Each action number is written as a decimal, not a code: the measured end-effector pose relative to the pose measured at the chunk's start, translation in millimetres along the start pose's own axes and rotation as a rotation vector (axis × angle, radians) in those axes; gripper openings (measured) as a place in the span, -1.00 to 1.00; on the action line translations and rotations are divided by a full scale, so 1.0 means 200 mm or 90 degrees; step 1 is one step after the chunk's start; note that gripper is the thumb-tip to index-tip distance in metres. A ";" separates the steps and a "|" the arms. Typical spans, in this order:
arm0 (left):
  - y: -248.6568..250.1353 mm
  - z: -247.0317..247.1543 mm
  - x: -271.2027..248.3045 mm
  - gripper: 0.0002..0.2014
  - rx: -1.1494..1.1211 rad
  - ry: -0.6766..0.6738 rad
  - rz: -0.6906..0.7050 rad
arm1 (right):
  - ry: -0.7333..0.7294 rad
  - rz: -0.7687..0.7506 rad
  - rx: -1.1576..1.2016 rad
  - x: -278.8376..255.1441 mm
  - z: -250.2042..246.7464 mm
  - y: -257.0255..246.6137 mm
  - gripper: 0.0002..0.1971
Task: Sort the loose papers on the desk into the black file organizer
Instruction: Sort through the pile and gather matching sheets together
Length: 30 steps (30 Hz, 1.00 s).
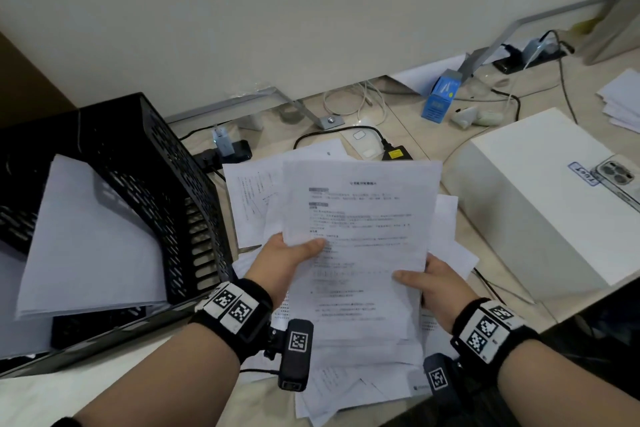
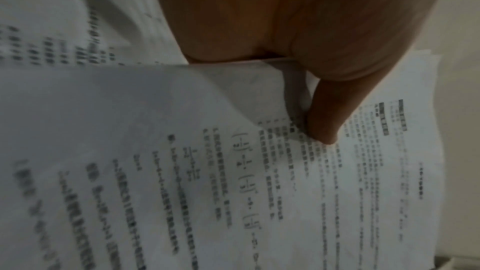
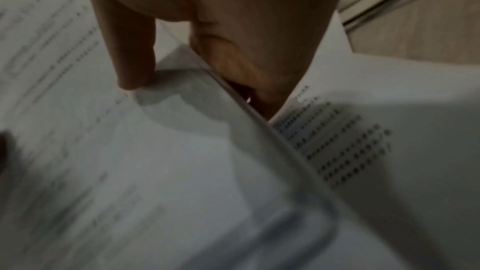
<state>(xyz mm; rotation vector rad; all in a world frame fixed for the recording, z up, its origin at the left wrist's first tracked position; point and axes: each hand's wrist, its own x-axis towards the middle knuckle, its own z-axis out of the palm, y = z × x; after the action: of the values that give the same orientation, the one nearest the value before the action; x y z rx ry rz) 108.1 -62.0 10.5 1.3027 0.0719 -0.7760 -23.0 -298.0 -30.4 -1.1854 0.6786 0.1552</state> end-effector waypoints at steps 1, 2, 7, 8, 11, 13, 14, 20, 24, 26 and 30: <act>0.04 0.00 0.01 -0.63 -0.022 0.013 0.025 | -0.021 -0.002 -0.045 -0.02 0.01 -0.03 -0.47; 0.08 0.01 0.02 -0.62 -0.040 0.020 0.049 | -0.016 -0.012 -0.079 -0.02 0.02 -0.06 -0.58; 0.18 0.02 0.02 -0.61 0.033 0.001 0.060 | 0.067 -0.111 0.028 -0.01 0.10 -0.18 -0.81; 0.19 0.02 0.02 -0.65 0.055 0.000 0.059 | 0.073 -0.129 0.034 -0.01 0.11 -0.20 -0.83; 0.24 0.04 0.00 -0.78 0.072 0.010 0.094 | 0.073 -0.180 0.015 0.00 0.13 -0.29 -0.86; 0.27 0.05 0.01 -0.78 0.085 0.006 0.123 | 0.058 -0.210 0.027 -0.01 0.14 -0.33 -0.83; 0.28 0.05 0.01 -0.76 0.099 -0.001 0.133 | 0.048 -0.218 0.038 -0.01 0.14 -0.35 -0.79; 0.16 0.01 -0.01 -0.76 0.190 0.001 0.115 | 0.042 -0.181 -0.100 -0.02 0.11 -0.26 -0.78; 0.11 0.02 -0.02 -0.84 0.302 0.029 0.115 | 0.069 -0.156 -0.135 -0.04 0.11 -0.23 -0.86; 0.12 0.02 -0.01 -0.86 0.225 0.091 0.109 | 0.067 -0.147 -0.151 -0.04 0.12 -0.25 -0.86; 0.13 -0.02 0.02 -0.84 0.084 0.207 0.049 | -0.021 -0.071 -0.162 -0.05 0.12 -0.23 -0.79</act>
<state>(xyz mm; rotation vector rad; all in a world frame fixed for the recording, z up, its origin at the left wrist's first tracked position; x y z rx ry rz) 126.6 -58.3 29.9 1.5406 0.2322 -0.5048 -0.8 -292.7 16.3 -1.4585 0.5729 0.1701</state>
